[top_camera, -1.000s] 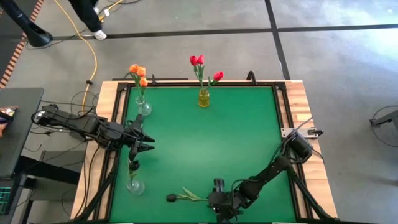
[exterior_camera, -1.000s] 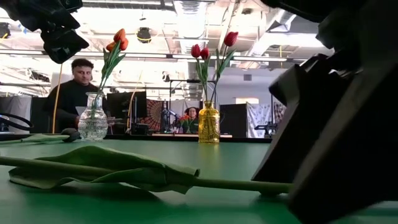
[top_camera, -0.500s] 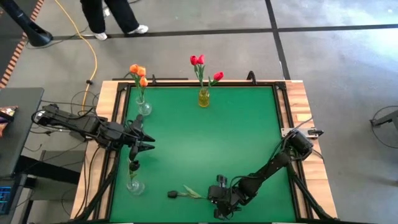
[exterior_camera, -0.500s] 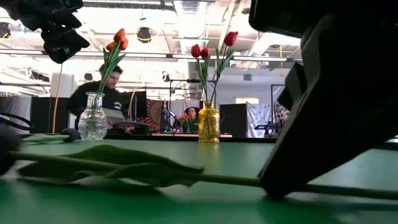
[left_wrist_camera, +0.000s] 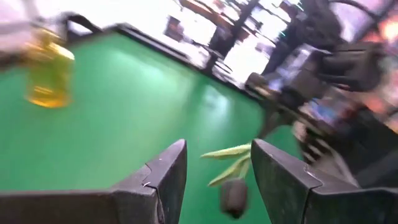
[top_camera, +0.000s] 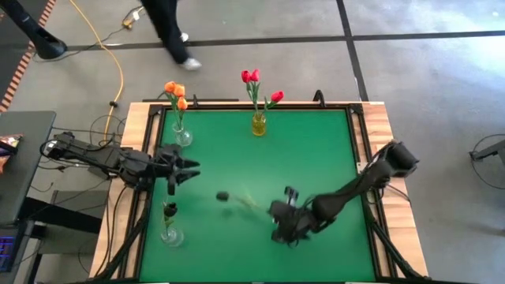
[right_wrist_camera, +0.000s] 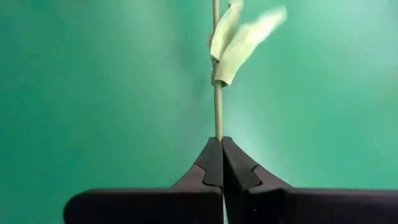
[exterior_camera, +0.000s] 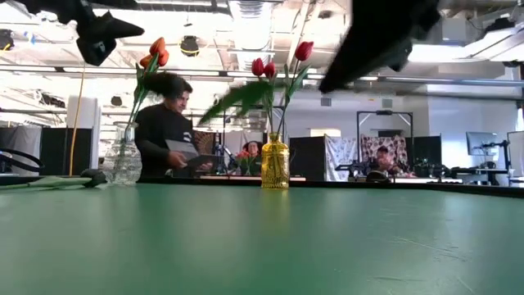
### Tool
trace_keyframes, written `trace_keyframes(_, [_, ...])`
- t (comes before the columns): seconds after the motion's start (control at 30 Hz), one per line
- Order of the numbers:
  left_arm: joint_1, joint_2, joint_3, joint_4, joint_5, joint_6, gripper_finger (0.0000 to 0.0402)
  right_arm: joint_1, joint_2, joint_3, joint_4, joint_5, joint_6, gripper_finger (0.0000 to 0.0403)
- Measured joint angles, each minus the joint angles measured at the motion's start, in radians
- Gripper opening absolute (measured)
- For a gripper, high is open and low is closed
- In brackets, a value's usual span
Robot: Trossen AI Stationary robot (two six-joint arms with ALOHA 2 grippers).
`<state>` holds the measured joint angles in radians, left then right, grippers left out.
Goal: Sort flowers into vase by color
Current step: Put the bottom black flower into the bottom transparent vase
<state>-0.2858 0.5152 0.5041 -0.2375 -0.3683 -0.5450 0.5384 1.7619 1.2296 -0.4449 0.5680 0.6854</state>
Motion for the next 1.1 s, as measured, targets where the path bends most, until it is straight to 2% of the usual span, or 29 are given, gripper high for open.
trace_keyframes(0.13, [0.001, 0.008, 0.0, 0.028, -0.175, -0.007, 0.0167, -0.077, -0.14, -0.105, 0.119, 0.05, -0.06, 0.0017])
trace_keyframes(0.2, [0.003, 0.009, 0.0, 0.068, -0.193, 0.014, 0.0167, -0.117, -0.209, -0.167, 0.25, 0.06, -0.127, 0.0017])
trace_keyframes(0.3, [0.028, 0.008, 0.0, 0.152, -0.126, 0.059, 0.0167, -0.18, -0.289, -0.256, 0.51, 0.049, -0.236, 0.0017])
trace_keyframes(0.4, [0.065, 0.009, 0.0, 0.198, -0.078, 0.065, 0.0167, -0.242, -0.326, -0.32, 0.753, -0.023, -0.327, 0.0017])
trace_keyframes(0.6, [0.128, 0.042, 0.0, 0.253, -0.044, 0.028, 0.0167, -0.341, -0.314, -0.33, 1.047, -0.167, -0.425, 0.0017])
trace_keyframes(0.7, [0.161, 0.111, 0.0, 0.33, 0.034, 0.027, 0.0167, -0.379, -0.285, -0.33, 1.185, -0.253, -0.453, 0.0017])
trace_keyframes(0.87, [0.212, 0.251, 0.0, 0.523, 0.131, 0.039, 0.0167, -0.433, -0.267, -0.33, 1.293, -0.342, -0.444, 0.0017])
trace_keyframes(1.1, [0.283, 0.419, 0.0, 0.808, 0.229, 0.026, 0.0167, -0.463, -0.271, -0.327, 1.316, -0.362, -0.443, 0.0017])
